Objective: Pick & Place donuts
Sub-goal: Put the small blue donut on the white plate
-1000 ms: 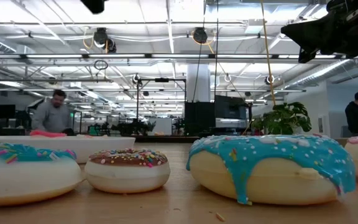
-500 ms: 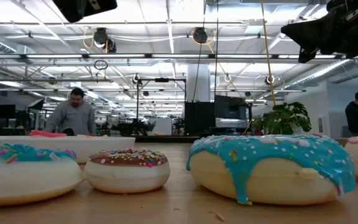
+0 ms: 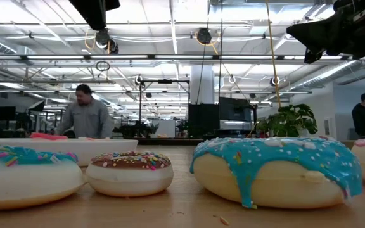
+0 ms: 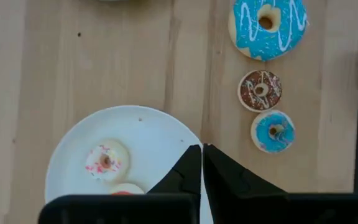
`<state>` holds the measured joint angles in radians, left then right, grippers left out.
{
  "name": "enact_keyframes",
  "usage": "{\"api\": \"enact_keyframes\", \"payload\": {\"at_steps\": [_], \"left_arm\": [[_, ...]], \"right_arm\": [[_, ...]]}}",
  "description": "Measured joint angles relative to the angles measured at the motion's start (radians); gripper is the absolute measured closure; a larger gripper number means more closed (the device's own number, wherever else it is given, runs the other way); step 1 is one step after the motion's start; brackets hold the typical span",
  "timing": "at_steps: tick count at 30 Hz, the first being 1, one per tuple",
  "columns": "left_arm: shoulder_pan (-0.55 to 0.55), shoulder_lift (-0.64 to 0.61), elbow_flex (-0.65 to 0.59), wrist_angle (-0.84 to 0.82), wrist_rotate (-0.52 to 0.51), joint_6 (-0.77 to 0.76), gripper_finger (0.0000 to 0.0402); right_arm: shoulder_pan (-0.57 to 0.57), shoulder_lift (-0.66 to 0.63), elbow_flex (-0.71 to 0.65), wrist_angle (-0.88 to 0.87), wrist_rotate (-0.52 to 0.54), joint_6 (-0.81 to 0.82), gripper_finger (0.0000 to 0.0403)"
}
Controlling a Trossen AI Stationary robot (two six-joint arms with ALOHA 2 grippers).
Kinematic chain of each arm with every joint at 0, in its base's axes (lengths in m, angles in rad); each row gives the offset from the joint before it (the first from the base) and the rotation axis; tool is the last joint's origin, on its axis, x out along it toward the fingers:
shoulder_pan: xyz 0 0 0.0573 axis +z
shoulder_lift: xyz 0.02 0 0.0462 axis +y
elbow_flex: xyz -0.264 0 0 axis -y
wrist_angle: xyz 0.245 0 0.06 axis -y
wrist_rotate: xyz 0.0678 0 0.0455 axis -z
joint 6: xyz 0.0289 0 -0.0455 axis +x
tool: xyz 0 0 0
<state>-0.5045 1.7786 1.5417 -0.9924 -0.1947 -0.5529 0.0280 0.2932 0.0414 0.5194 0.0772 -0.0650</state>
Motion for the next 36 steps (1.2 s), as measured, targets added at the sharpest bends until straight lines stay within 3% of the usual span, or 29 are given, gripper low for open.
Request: {"api": "enact_keyframes", "payload": {"at_steps": [8,12,19,24,30,36], "left_arm": [[-0.008,0.0,0.0,0.0,0.04,-0.033,0.038],[-0.001,0.0,0.0,-0.005,0.032,-0.055,0.0397],[0.013,0.0,0.0,-0.009,0.009,-0.164,0.0383],[0.018,0.002,-0.001,0.013,-0.03,-0.201,0.0397],[0.019,0.102,0.007,0.195,0.06,-0.179,0.0398],[-0.005,0.252,0.158,0.123,0.127,-0.196,0.0397]], "right_arm": [[0.0,0.0,0.0,0.001,0.0,-0.01,0.0403],[0.0,0.0,0.0,0.008,0.0,-0.008,0.0403],[0.0,0.0,0.0,0.008,0.0,-0.008,0.0403],[0.0,0.0,0.0,0.008,0.0,-0.007,0.0403],[0.0,0.0,0.0,0.008,0.0,0.021,0.0403],[0.0,0.0,0.0,0.008,0.0,0.027,0.0403]]}}
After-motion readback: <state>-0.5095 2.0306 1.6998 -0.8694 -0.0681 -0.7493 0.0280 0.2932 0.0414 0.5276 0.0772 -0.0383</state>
